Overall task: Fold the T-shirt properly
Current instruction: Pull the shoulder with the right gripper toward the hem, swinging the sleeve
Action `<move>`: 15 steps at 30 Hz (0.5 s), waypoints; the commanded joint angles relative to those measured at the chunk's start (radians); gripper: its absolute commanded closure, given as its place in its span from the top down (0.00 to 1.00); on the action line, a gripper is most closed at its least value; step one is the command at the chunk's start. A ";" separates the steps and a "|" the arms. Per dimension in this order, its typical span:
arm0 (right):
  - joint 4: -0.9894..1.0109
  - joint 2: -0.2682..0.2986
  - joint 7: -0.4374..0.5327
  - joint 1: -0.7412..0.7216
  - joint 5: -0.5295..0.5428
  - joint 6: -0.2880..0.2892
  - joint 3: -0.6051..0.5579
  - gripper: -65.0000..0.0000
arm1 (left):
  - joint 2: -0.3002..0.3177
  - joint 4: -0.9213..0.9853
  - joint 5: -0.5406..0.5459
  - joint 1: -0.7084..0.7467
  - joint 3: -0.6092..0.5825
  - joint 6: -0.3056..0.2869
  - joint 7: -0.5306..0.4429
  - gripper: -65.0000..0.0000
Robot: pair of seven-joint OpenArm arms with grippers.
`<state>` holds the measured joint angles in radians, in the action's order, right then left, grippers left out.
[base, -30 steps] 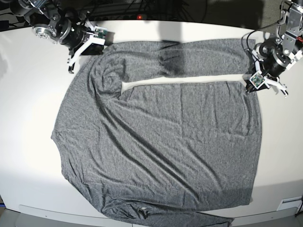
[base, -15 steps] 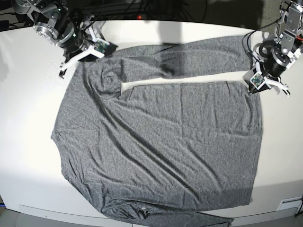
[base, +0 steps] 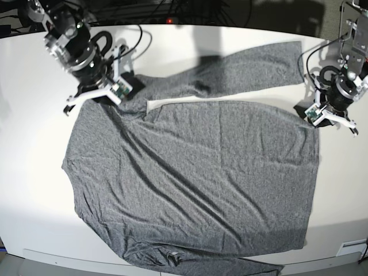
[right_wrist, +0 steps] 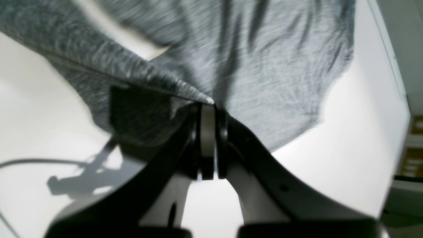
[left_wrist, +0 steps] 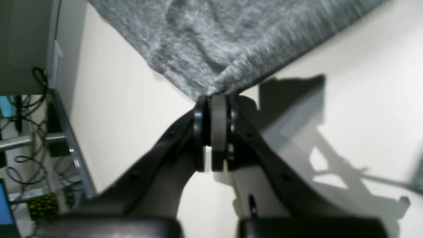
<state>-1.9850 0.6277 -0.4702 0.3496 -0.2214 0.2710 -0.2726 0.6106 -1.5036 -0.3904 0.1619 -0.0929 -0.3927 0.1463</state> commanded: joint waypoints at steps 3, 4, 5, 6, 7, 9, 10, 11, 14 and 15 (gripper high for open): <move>-0.010 -0.022 0.009 -0.058 -0.002 -0.011 0.007 0.00 | 0.042 -0.015 0.007 -0.045 0.008 0.019 -0.008 0.00; 0.002 -0.037 0.009 -0.075 -0.002 -0.011 0.007 0.00 | 0.044 -0.014 0.006 -0.056 0.008 0.019 -0.007 0.00; 0.019 -0.054 0.010 -0.091 -0.002 -0.011 0.007 0.00 | 0.047 -0.014 0.007 -0.066 0.008 0.019 -0.004 0.00; 0.039 -0.074 0.011 -0.108 -0.001 -0.011 0.007 0.00 | 0.050 -0.014 0.007 -0.076 0.008 0.019 -0.004 0.00; 0.061 -0.093 0.013 -0.124 -0.001 -0.011 0.007 0.00 | 0.050 -0.014 0.008 -0.084 0.008 0.019 -0.003 0.00; 0.105 -0.129 0.013 -0.156 -0.001 -0.011 0.007 0.00 | 0.050 -0.014 0.011 -0.100 0.008 0.019 0.006 0.00; 0.121 -0.143 0.013 -0.171 -0.002 -0.011 0.007 0.00 | 0.050 -0.014 0.027 -0.106 0.008 0.019 0.008 0.00; 0.132 -0.154 0.013 -0.186 -0.002 -0.011 0.007 0.00 | 0.050 -0.014 0.043 -0.112 0.008 0.019 0.012 0.00; 0.144 -0.171 0.013 -0.233 0.000 -0.011 0.007 0.00 | 0.050 -0.014 0.063 -0.117 0.008 0.019 0.014 0.00; 0.144 -0.172 0.012 -0.251 0.016 -0.011 0.007 0.00 | 0.050 -0.014 0.062 -0.117 0.008 0.019 0.015 0.00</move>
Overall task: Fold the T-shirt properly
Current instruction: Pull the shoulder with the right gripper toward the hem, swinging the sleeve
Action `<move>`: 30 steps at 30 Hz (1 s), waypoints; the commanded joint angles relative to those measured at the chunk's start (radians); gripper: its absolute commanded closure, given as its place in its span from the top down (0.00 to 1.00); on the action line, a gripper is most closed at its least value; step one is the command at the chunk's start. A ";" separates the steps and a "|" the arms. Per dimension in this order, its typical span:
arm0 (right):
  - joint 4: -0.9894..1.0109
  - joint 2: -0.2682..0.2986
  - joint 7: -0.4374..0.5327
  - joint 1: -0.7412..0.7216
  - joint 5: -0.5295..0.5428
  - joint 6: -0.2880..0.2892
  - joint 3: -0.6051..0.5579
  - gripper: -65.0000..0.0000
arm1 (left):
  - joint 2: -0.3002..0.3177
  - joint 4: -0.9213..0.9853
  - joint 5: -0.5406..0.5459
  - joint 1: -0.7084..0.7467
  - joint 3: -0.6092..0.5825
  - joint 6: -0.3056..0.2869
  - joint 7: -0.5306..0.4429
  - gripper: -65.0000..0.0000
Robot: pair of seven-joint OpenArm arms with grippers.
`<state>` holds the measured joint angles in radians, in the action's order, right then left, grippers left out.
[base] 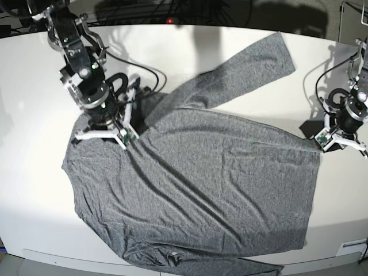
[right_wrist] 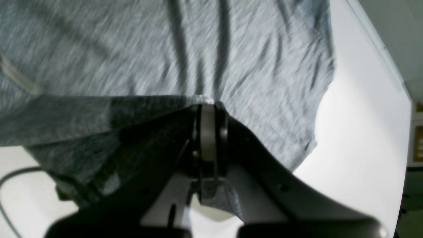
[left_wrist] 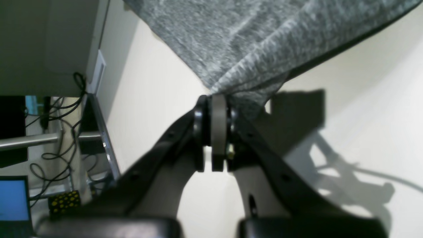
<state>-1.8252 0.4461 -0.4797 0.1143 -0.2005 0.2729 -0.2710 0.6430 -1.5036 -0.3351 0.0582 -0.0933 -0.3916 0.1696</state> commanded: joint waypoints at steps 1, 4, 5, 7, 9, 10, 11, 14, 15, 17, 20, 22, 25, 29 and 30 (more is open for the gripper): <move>-0.016 0.011 0.018 -0.029 0.022 -0.013 0.005 0.00 | 0.018 -0.013 0.007 -0.013 0.008 0.018 -0.006 0.00; -0.016 0.011 0.007 -0.058 0.052 -0.012 0.005 0.00 | 0.020 -0.008 0.007 -0.013 0.008 0.018 0.003 0.00; -0.016 0.011 0.005 -0.064 0.052 -0.012 0.005 0.00 | 0.021 -0.007 0.006 -0.014 0.008 0.018 0.003 0.00; -0.016 0.010 0.004 -0.076 0.052 -0.012 0.005 0.00 | 0.023 -0.007 0.007 -0.014 0.008 0.018 0.002 0.00; -0.016 0.010 0.002 -0.087 0.052 -0.013 0.006 0.00 | 0.023 -0.007 0.006 -0.014 0.008 0.018 0.002 0.00; -0.016 0.010 0.000 -0.095 0.053 -0.013 0.010 0.00 | 0.023 -0.007 0.006 -0.014 0.008 0.018 0.003 0.00; -0.016 0.005 0.000 -0.102 0.052 -0.014 0.017 0.00 | 0.023 -0.007 0.006 -0.014 0.008 0.018 0.004 0.00; -0.016 -0.024 -0.002 -0.119 0.076 -0.020 0.070 0.00 | 0.023 -0.007 0.006 -0.014 0.008 0.018 0.032 0.00; -0.015 -0.035 -0.002 -0.124 0.100 -0.020 0.095 0.00 | 0.023 -0.007 0.003 -0.014 0.008 0.018 0.042 0.00; -0.013 -0.051 -0.001 -0.132 0.130 -0.019 0.141 0.00 | 0.023 -0.007 0.004 -0.014 0.008 0.018 0.043 0.00; -0.013 -0.055 0.000 -0.134 0.161 -0.019 0.197 0.00 | 0.023 -0.002 0.004 -0.014 0.008 0.018 0.032 0.00; -0.008 -0.055 -0.001 -0.134 0.160 -0.019 0.214 0.00 | 0.022 0.025 0.004 -0.029 0.008 0.018 0.000 0.00; 0.011 -0.056 0.000 -0.134 0.160 -0.019 0.219 0.00 | 0.017 0.092 0.007 -0.072 0.008 0.018 -0.023 0.00; 0.087 -0.056 0.012 -0.150 0.160 -0.019 0.219 0.00 | 0.017 0.166 0.052 -0.134 0.008 0.017 -0.025 0.00; 0.114 -0.055 0.016 -0.160 0.160 -0.019 0.219 0.00 | 0.017 0.179 0.066 -0.147 0.008 0.017 -0.027 0.00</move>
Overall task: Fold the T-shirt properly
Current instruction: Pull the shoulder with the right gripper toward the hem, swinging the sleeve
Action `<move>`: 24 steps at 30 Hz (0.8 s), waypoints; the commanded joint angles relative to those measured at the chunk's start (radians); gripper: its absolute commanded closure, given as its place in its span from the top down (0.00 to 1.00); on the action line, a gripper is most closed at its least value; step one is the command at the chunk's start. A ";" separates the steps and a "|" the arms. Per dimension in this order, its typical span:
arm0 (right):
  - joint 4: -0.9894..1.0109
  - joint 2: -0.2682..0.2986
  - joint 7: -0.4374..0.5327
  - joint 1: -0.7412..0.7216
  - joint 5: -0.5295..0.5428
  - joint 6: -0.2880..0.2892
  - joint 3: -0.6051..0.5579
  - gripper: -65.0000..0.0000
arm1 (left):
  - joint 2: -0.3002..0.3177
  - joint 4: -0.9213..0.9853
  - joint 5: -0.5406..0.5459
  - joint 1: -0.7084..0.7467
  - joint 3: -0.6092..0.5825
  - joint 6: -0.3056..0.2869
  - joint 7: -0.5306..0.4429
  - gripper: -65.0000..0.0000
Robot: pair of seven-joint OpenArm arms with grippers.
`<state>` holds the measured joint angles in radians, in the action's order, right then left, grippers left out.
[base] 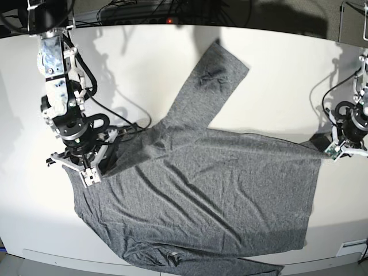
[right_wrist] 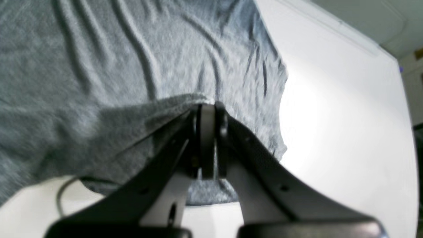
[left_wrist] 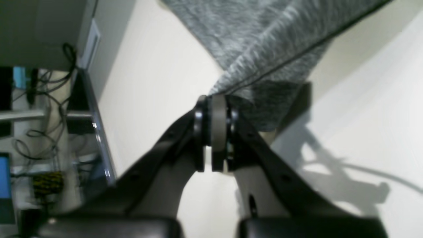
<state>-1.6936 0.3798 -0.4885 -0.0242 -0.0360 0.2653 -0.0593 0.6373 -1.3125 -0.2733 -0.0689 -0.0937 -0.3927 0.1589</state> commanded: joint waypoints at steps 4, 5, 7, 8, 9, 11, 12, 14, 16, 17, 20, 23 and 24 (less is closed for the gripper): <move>0.095 0.011 0.029 -0.085 -0.004 -0.011 0.007 0.00 | 0.023 0.004 0.056 -0.045 0.008 0.018 -0.020 0.00; 0.121 0.011 0.029 -0.103 -0.004 -0.011 0.007 0.00 | 0.023 0.004 0.067 -0.048 0.008 0.018 -0.023 0.00; 0.156 0.011 0.027 -0.140 0.014 -0.011 0.007 0.00 | 0.023 0.004 0.070 -0.050 0.008 0.018 -0.040 0.00; 0.163 0.011 0.027 -0.154 0.031 -0.010 0.007 0.00 | 0.023 0.004 0.069 -0.051 0.008 0.018 -0.056 0.00; 0.163 0.011 0.027 -0.166 0.047 -0.009 0.007 0.00 | 0.023 0.004 0.069 -0.050 0.008 0.018 -0.071 0.00; 0.163 0.011 0.027 -0.193 0.078 0.002 0.007 0.00 | 0.023 0.004 0.069 -0.050 0.008 0.018 -0.098 0.00; 0.163 0.011 0.026 -0.208 0.084 0.007 0.007 0.00 | 0.023 0.004 0.069 -0.050 0.008 0.017 -0.108 0.00; 0.163 0.011 0.018 -0.229 0.093 0.009 0.007 0.00 | 0.023 0.004 0.069 -0.050 0.008 0.016 -0.108 0.00; 0.171 0.010 0.017 -0.247 0.093 0.009 0.007 0.00 | 0.023 0.004 0.069 -0.050 0.008 0.016 -0.108 0.00; 0.182 0.010 0.017 -0.257 0.093 0.009 0.007 0.00 | 0.023 0.004 0.069 -0.050 0.008 0.016 -0.108 0.00; 0.259 0.010 0.020 -0.298 0.095 0.008 0.007 0.00 | 0.023 0.005 0.069 -0.050 0.008 0.016 -0.108 0.00; 0.364 0.010 0.020 -0.344 0.129 0.010 0.007 0.00 | 0.023 0.016 0.069 -0.050 0.008 0.016 -0.108 0.00; 0.397 0.010 0.024 -0.359 0.131 0.017 0.006 0.00 | 0.022 0.023 0.069 -0.051 0.008 0.016 -0.109 0.00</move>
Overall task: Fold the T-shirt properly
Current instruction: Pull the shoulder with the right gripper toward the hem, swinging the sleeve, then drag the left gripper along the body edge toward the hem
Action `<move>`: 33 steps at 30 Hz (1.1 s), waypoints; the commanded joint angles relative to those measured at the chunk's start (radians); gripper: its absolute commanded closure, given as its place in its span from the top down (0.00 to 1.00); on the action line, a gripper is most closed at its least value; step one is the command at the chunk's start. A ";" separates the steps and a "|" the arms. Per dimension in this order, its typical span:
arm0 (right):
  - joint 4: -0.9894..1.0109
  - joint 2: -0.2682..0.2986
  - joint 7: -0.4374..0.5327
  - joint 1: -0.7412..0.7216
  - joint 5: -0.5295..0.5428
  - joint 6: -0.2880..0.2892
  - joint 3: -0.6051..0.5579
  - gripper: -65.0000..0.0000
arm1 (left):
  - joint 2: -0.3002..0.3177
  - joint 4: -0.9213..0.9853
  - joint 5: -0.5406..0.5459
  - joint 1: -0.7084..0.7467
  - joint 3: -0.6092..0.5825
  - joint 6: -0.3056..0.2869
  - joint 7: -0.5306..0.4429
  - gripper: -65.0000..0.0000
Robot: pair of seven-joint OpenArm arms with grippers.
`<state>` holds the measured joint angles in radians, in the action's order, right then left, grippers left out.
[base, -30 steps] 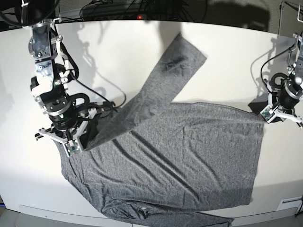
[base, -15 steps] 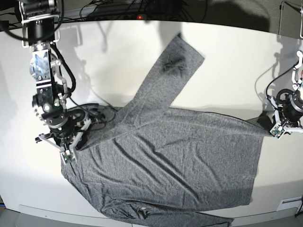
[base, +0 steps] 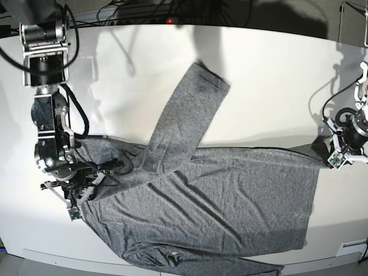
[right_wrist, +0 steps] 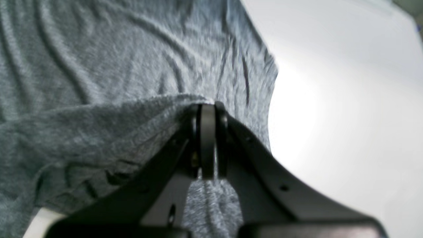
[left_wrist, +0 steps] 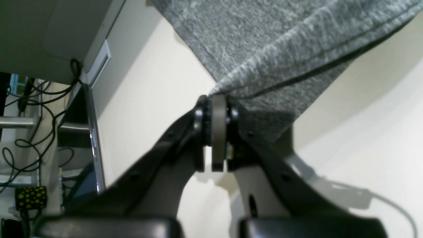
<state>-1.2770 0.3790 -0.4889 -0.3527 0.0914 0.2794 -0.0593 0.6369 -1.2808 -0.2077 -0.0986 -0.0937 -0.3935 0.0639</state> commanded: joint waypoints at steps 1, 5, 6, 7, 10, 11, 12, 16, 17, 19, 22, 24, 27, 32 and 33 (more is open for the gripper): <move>0.008 0.007 0.031 -0.043 0.003 0.016 0.007 0.00 | 0.020 -0.002 0.003 -0.021 0.008 0.016 -0.017 0.00; 0.082 -0.024 0.062 -0.088 -0.007 0.061 0.007 0.00 | -0.010 0.052 0.003 -0.030 0.008 0.016 -0.068 0.00; 0.095 -0.038 0.063 -0.100 -0.013 0.063 0.007 0.00 | -0.022 0.072 0.001 -0.037 0.008 0.016 -0.080 0.00; 0.107 -0.048 0.064 -0.112 -0.012 0.062 0.007 0.00 | -0.036 0.094 -0.005 -0.049 0.008 0.016 -0.089 0.00; 0.126 -0.070 0.078 -0.145 -0.013 0.062 0.007 0.00 | -0.076 0.168 -0.045 -0.097 0.008 0.016 -0.092 0.00; 0.126 -0.072 0.084 -0.154 -0.012 0.062 0.006 0.00 | -0.089 0.192 -0.062 -0.115 0.008 0.016 -0.095 0.00; 0.126 -0.075 0.089 -0.166 -0.013 0.061 0.007 0.00 | -0.097 0.212 -0.064 -0.134 0.008 0.016 -0.096 0.00; 0.126 -0.074 0.093 -0.211 -0.013 0.061 0.007 0.00 | -0.119 0.259 -0.064 -0.197 0.008 0.010 -0.143 0.00; 0.126 -0.075 0.093 -0.219 -0.013 0.061 0.007 0.00 | -0.122 0.260 -0.064 -0.208 0.008 0.002 -0.150 0.00; 0.126 -0.074 0.095 -0.232 -0.013 0.060 0.007 0.00 | -0.134 0.260 -0.064 -0.229 0.008 -0.008 -0.155 0.00; 0.131 -0.075 0.101 -0.240 -0.012 0.048 0.007 0.00 | -0.153 0.260 -0.064 -0.251 0.008 -0.011 -0.154 0.00; 0.147 -0.079 0.106 -0.246 -0.013 0.041 0.007 0.00 | -0.161 0.260 -0.064 -0.261 0.008 -0.011 -0.151 0.00; 0.182 -0.086 0.123 -0.249 -0.013 0.034 0.007 0.00 | -0.163 0.260 -0.064 -0.277 0.008 -0.011 -0.151 0.00; 0.236 -0.086 0.130 -0.249 -0.037 0.004 0.007 0.00 | -0.163 0.260 -0.083 -0.301 0.008 -0.010 -0.139 0.00; 0.241 -0.085 0.130 -0.249 -0.039 -0.019 0.007 0.00 | -0.163 0.260 -0.105 -0.304 0.008 -0.010 -0.139 0.00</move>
<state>-1.0203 0.2836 -0.3862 -0.5632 0.0551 0.2646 -0.0586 0.4572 -1.0065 -0.3237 -0.3714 -0.0925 -0.4183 -0.0521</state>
